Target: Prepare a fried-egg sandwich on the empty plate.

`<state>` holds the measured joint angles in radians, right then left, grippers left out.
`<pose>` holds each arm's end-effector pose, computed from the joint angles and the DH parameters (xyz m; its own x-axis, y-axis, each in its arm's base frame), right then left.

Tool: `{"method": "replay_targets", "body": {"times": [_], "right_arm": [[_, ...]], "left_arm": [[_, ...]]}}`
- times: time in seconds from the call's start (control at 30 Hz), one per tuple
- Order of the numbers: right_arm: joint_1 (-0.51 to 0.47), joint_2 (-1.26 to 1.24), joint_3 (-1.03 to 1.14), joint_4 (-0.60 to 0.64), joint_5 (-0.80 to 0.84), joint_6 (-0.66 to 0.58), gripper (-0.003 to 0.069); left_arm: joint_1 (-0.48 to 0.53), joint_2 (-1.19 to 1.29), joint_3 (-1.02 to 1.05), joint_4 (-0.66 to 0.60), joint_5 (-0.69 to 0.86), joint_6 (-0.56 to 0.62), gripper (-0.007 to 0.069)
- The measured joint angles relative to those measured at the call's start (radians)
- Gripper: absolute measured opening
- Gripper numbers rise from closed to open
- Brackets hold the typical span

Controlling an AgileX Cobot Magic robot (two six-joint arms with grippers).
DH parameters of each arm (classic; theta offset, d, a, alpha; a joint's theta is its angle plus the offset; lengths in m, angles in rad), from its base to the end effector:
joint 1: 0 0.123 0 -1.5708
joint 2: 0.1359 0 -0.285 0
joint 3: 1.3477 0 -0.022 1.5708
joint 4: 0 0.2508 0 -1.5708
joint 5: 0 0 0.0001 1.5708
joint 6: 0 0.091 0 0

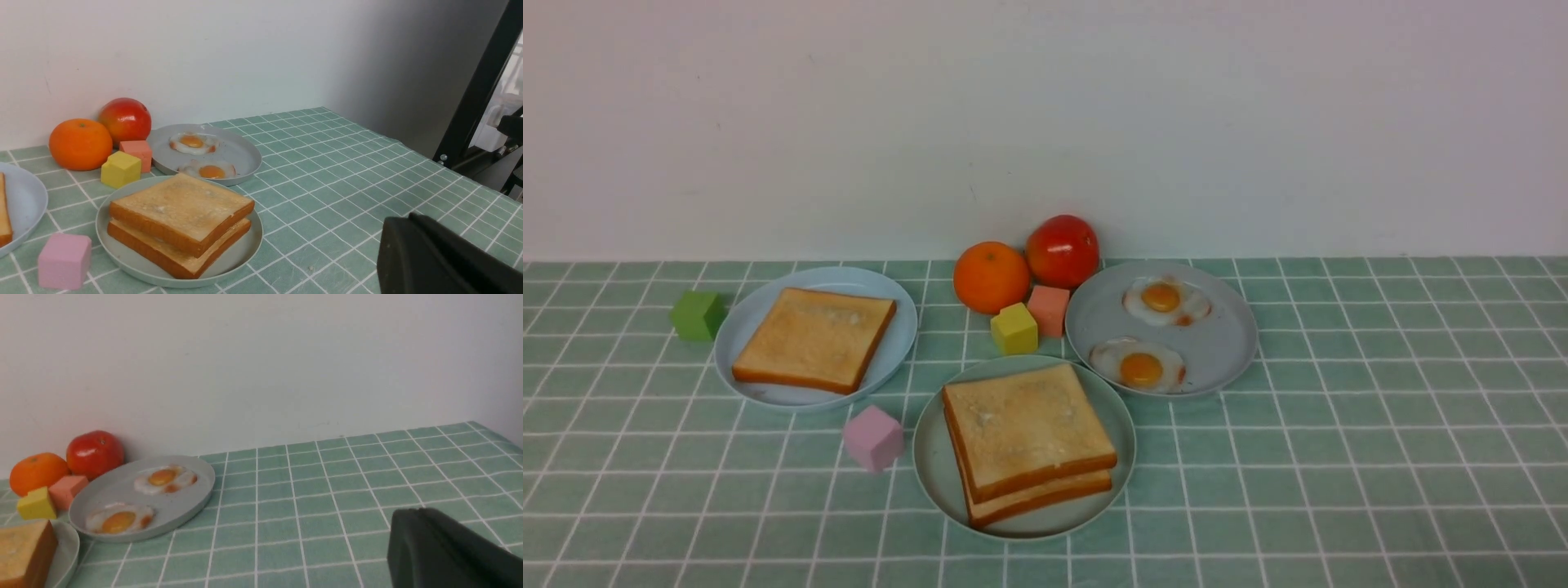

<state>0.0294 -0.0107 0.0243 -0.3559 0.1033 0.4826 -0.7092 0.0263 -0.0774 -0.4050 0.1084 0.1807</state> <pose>0.0567 -0.0016 0.1968 -0.0222 0.1274 -0.9916 0.0095 0.9918 0.1272 0.0392 -0.0388 0.2288 -0.1219 -0.1855 -0.9751 0.6726 0.7070 -0.2186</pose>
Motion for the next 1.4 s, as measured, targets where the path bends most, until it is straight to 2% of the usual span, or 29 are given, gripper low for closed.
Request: {"method": "replay_targets", "body": {"times": [0.07, 0.2, 0.3, 0.4, 0.6, 1.23, 1.37, 1.4], "right_arm": [[0.006, 0.000, 0.000, 0.084, 0.035, -0.090, -0.0014], [0.011, 0.000, 0.001, 0.306, 0.141, -0.345, -0.0014], [0.011, 0.000, 0.001, 0.401, 0.210, -0.506, -0.0014], [0.011, 0.000, -0.004, 0.440, 0.259, -0.570, -0.0014], [0.011, 0.000, -0.007, 0.451, 0.274, -0.604, -0.0012], [0.011, 0.000, -0.008, 0.450, 0.280, -0.607, 0.0001], [0.011, 0.000, -0.008, 0.450, 0.280, -0.607, 0.0003], [0.011, 0.000, -0.008, 0.450, 0.280, -0.607, 0.0004]], "left_arm": [[0.000, 0.000, 0.000, 0.000, 0.000, 0.000, -0.0011], [0.000, 0.000, 0.000, 0.000, 0.000, 0.000, -0.0006], [0.000, 0.000, 0.000, 0.000, 0.000, 0.000, -0.0003], [0.000, 0.000, 0.000, 0.000, 0.000, 0.000, -0.0002], [0.000, 0.000, 0.000, 0.000, 0.000, 0.000, 0.0004], [0.000, 0.000, 0.000, 0.000, -0.003, 0.000, 0.0017], [0.001, 0.000, 0.000, 0.010, -0.071, 0.000, 0.0020], [0.019, 0.000, 0.000, 0.044, -0.108, 0.000, 0.0020]]}}
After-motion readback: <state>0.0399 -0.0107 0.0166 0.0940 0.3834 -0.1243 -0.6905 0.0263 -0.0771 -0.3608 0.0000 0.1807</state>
